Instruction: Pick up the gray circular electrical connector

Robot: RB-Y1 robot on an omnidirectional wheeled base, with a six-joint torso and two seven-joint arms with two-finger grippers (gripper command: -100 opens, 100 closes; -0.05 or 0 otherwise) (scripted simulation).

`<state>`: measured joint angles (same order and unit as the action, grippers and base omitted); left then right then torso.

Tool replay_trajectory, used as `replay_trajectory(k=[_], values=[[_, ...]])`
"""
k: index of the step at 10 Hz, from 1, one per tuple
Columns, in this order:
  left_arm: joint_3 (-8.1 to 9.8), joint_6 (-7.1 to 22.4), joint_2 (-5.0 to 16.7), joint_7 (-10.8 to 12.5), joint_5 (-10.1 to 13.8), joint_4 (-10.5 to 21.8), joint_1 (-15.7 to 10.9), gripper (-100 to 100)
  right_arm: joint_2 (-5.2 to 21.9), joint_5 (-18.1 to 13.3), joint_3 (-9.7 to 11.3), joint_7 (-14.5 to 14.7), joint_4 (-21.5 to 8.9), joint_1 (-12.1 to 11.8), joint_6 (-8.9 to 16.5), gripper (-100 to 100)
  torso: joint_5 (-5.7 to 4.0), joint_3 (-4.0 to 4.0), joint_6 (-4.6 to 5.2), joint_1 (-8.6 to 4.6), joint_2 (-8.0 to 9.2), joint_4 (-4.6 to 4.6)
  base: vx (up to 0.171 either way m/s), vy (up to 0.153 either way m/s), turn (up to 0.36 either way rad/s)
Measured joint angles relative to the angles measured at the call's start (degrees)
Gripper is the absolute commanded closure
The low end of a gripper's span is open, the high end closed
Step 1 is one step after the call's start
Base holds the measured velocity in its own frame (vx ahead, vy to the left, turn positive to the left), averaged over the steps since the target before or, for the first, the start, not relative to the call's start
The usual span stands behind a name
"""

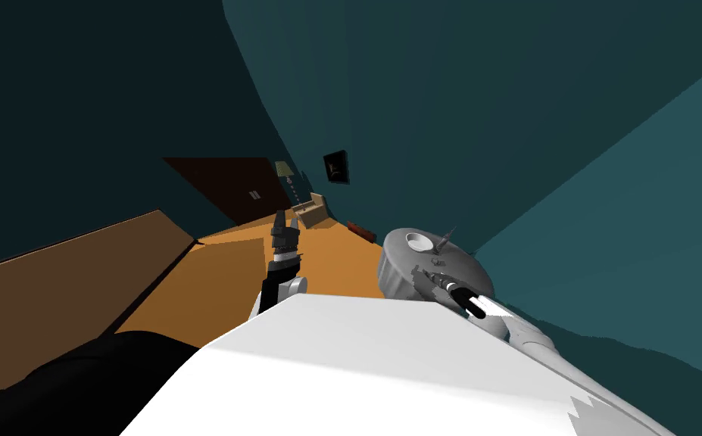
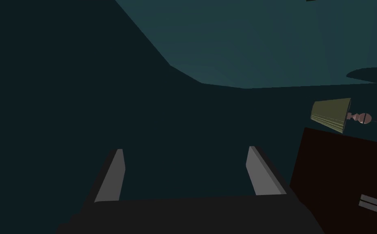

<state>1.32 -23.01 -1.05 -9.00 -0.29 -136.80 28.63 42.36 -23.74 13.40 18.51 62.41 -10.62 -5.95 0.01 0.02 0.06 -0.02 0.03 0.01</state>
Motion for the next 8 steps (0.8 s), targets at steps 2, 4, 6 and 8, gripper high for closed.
replay_trajectory(k=[2, 4, 6, 8], values=[[0.00, 0.0, 0.0, 0.0, 0.0, 0.0, 0.0, 0, 1.1, -0.9, 0.3, 0.9, -3.3, 1.0, 0.1, -100, 0.00, 0.00, 0.00, -0.01, -0.01, 0.00, 0.009, 0.005, 0.238], [0.01, 0.0, 0.0, 0.0, 0.0, 0.0, 0.0, 0, 2.8, -1.7, 1.6, 1.3, -5.2, 1.8, 2.0, -100, -0.01, -0.01, 0.06, -0.03, -0.01, -0.01, 0.008, -0.004, 0.093], [0.01, 0.0, 0.0, 0.0, 0.0, 0.0, 0.0, 0, 3.6, -2.6, 1.8, 2.1, -8.2, 2.7, 1.8, -100, -0.02, 0.00, 0.05, -0.04, 0.00, 0.00, 0.007, -0.008, 0.119], [0.01, 0.0, 0.0, 0.0, 0.0, 0.0, 0.0, 0, 5.1, -3.4, 2.6, 2.8, -11.0, 3.3, 2.5, -100, -0.01, -0.02, 0.03, -0.08, -0.03, -0.01, 0.017, -0.023, 0.198]])
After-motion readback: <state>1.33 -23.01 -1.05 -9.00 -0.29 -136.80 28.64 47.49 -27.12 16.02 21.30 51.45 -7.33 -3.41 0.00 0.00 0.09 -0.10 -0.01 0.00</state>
